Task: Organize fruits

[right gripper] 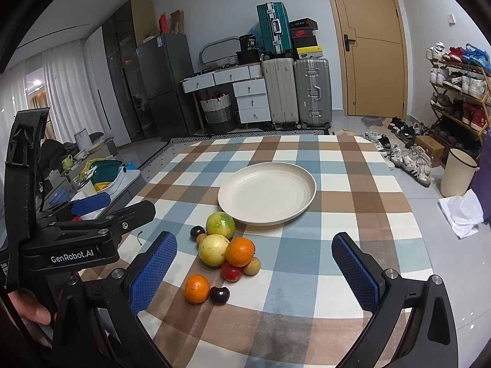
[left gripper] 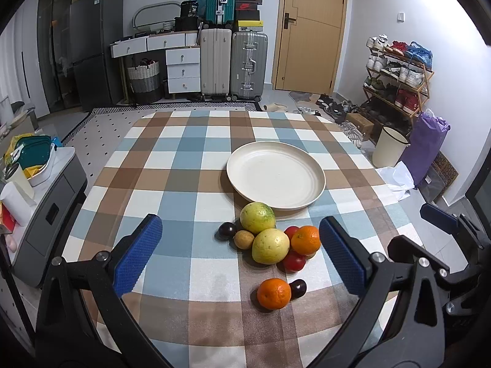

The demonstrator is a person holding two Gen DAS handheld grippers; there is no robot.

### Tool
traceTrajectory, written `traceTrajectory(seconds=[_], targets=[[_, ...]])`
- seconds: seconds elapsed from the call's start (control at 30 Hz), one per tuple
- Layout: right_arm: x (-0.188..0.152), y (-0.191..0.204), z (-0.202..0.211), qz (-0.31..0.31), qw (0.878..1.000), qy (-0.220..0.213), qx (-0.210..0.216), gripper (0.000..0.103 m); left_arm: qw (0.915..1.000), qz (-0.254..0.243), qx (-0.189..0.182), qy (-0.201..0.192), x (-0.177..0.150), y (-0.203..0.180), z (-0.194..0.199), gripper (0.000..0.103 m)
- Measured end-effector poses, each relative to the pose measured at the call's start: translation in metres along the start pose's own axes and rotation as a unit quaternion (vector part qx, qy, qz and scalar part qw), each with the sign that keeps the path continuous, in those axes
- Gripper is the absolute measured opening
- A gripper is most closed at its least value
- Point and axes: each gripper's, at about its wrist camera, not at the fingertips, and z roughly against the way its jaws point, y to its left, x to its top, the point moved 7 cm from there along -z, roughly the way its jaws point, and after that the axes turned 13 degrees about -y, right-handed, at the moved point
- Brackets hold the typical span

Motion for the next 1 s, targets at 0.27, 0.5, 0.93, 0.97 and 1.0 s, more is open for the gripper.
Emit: traceTrajectory(seconds=[0.27,0.5,0.93,0.97,1.0], targets=[[0.0001,-0.0008,-0.0003,-0.001,1.0,0.0,-0.002,0.103,1.0,0.003,0.001,0.004,-0.0006,0.001,-0.0023,0.102],[-0.0002,-0.0013,-0.0004,-0.002,1.0,0.001,-0.003,0.103,1.0,0.003,-0.001,0.003,-0.0006,0.0007,-0.0033,0.102],[-0.0037,-0.0067,0.0017,-0.004,1.0,-0.004,-0.012,0.103,0.9999,0.003,-0.011,0.005,-0.0034,-0.0047,-0.0043,0.102],[-0.0046,-0.0076,0.0014,-0.004,1.0,-0.003,-0.014,0.103,0.9999,0.004,-0.011,0.007,-0.0047,-0.0054,-0.0049,0.102],[-0.0055,-0.0084,0.0011,-0.005,1.0,-0.002,-0.014,0.103,0.9999,0.004,-0.012,0.009,-0.0066,-0.0058,-0.0059,0.102]])
